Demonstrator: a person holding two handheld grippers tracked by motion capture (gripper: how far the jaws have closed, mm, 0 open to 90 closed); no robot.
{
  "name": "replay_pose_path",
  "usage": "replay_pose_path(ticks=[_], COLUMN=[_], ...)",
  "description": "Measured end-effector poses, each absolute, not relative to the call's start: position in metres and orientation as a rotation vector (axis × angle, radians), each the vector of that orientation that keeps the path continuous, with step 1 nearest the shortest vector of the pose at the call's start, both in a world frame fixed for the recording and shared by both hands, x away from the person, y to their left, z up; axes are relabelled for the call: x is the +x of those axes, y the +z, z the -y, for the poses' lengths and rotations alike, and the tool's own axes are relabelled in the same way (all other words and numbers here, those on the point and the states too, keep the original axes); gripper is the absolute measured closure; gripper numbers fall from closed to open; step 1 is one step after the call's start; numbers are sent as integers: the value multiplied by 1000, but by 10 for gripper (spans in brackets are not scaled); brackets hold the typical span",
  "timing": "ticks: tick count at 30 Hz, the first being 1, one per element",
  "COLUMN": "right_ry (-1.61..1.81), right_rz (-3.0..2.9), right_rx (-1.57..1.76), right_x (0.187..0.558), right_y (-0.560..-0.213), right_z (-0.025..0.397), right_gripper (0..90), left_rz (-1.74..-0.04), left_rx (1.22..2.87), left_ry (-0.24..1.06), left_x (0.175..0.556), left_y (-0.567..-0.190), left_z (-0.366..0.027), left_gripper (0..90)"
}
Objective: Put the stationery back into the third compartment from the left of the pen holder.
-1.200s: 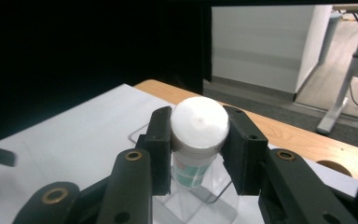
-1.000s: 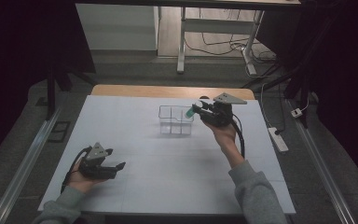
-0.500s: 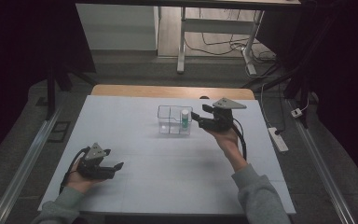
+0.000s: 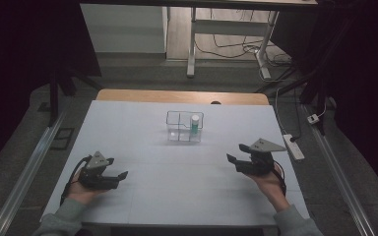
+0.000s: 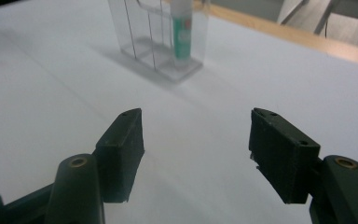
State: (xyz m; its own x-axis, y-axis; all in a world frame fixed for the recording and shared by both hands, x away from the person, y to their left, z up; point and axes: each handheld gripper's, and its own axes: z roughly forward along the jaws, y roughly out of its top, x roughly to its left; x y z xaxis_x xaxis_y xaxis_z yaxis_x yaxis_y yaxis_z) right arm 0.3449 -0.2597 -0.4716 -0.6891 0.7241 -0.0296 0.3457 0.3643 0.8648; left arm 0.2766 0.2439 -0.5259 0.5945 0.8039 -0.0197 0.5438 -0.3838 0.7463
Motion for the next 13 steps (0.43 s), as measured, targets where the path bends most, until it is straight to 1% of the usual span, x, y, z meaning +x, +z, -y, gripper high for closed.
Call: replay_pose_path(ticks=[7,13], right_ry=[1217,1231], right_rz=[-2246,-2252], right_rx=[967,959], right_x=[328,328], right_y=[-491,-494], right_z=[291,293], right_gripper=[338,333], left_rz=[-1061,-1057], left_rx=[2086,2088], left_ry=[447,451], left_x=[278,278], left_y=[-525,-525], left_z=[-242,-242], left_gripper=[235,235])
